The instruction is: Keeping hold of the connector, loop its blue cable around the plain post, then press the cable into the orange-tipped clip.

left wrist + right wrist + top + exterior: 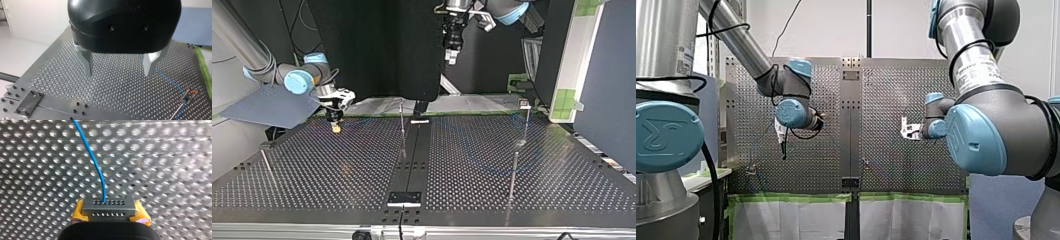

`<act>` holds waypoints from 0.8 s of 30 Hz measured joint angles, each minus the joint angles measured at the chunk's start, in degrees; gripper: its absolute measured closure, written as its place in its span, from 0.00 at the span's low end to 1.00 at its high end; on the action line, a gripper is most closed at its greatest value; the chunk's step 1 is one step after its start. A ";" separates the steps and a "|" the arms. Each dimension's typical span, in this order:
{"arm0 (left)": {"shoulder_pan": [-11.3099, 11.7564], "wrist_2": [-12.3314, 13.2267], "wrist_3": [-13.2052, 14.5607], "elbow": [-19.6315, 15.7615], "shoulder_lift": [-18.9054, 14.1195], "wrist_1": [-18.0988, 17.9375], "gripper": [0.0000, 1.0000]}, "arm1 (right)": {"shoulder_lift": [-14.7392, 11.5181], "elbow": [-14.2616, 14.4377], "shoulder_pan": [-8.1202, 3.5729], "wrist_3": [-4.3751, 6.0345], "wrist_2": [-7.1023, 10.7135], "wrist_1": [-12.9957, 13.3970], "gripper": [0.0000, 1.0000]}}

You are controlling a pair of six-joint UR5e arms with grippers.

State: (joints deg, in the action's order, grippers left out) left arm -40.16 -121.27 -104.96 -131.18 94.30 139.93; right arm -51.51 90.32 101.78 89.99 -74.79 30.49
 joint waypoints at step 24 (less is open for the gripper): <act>0.06 1.26 0.29 -4.77 -3.50 -3.91 0.02 | -6.11 1.75 -0.21 -0.75 -4.49 -1.74 0.03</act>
State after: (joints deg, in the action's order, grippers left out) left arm -40.10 -120.01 -104.68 -135.95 90.80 136.03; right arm -57.62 92.07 101.56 89.24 -79.28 28.76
